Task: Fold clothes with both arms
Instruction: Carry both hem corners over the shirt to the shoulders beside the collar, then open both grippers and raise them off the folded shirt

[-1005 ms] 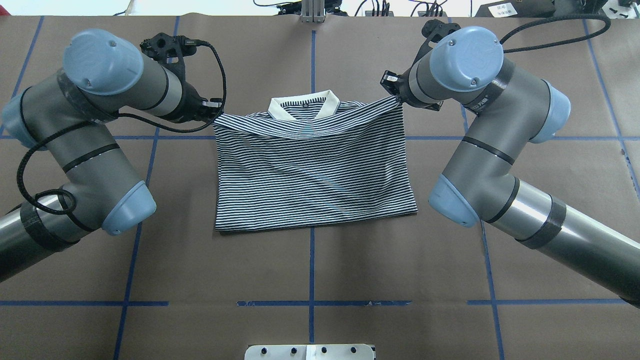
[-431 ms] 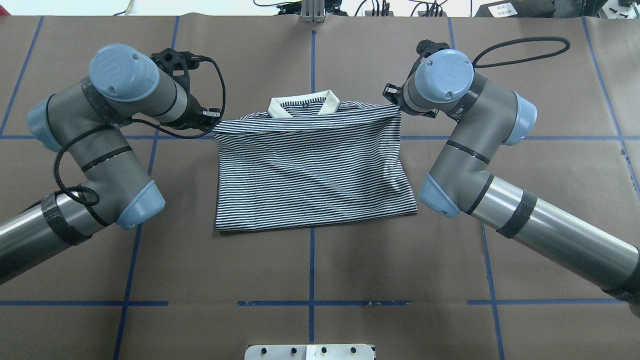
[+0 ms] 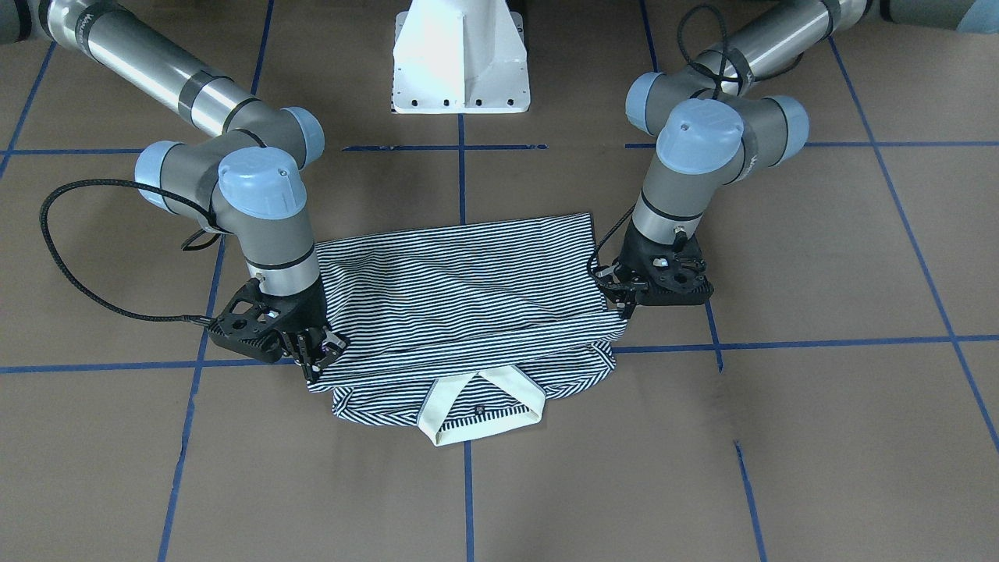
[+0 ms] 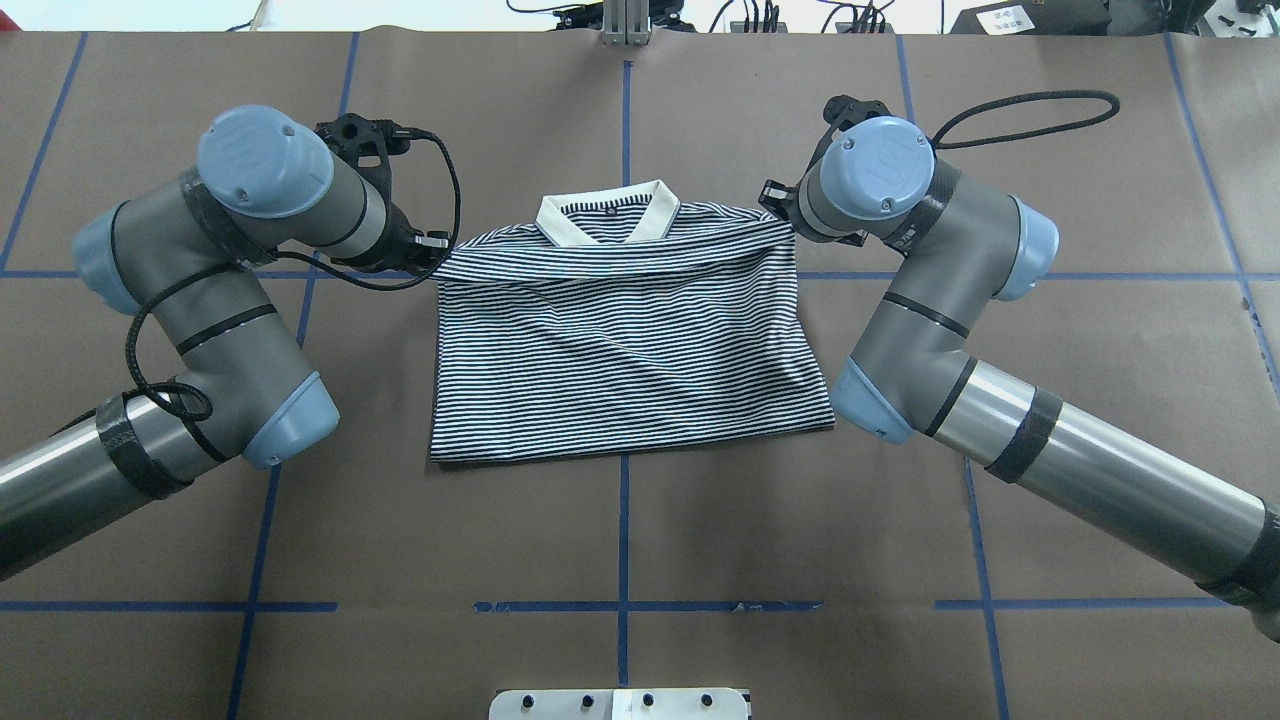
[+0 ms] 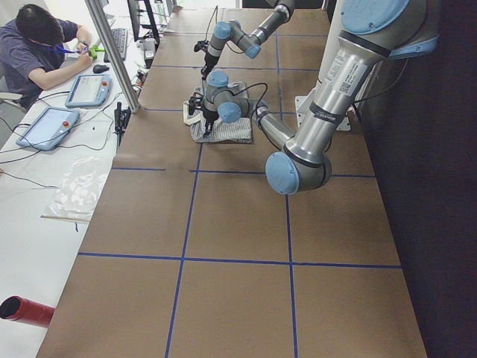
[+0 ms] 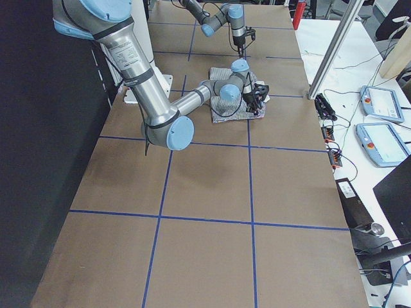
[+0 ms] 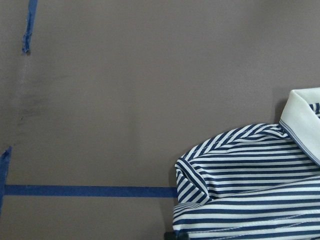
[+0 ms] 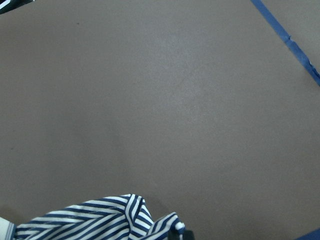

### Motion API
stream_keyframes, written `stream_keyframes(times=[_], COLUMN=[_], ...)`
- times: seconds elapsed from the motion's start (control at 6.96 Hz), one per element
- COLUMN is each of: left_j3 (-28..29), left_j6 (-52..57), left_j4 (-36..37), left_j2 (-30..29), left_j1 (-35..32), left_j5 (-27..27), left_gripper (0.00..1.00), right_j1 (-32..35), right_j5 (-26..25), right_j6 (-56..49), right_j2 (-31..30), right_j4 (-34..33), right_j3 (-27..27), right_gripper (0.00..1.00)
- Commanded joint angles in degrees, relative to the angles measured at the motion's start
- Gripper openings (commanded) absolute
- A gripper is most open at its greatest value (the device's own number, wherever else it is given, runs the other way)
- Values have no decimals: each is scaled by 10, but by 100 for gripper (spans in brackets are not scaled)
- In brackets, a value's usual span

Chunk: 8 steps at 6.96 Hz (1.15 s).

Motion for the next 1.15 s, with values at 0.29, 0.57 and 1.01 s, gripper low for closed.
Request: stream_keyframes(times=[0.29,0.57,1.01], left_j3=[-26,-87,-198], left_j6=[121,100,-28], left_j4=[-1,-8,-79], left_j2=[7,50,179], left_j1=[-13,-7,72], left_j5=[-4,-12,-13], left_gripper=[100,100,92], right_j1=[25,84,85], right_j5=[27,148,147], right_j6=[-97,-225,-233], right_j2=[-2,-65,-94], right_j4=[-9,-5,-4], right_j3=[23,85,119], right_gripper=[100,100,100])
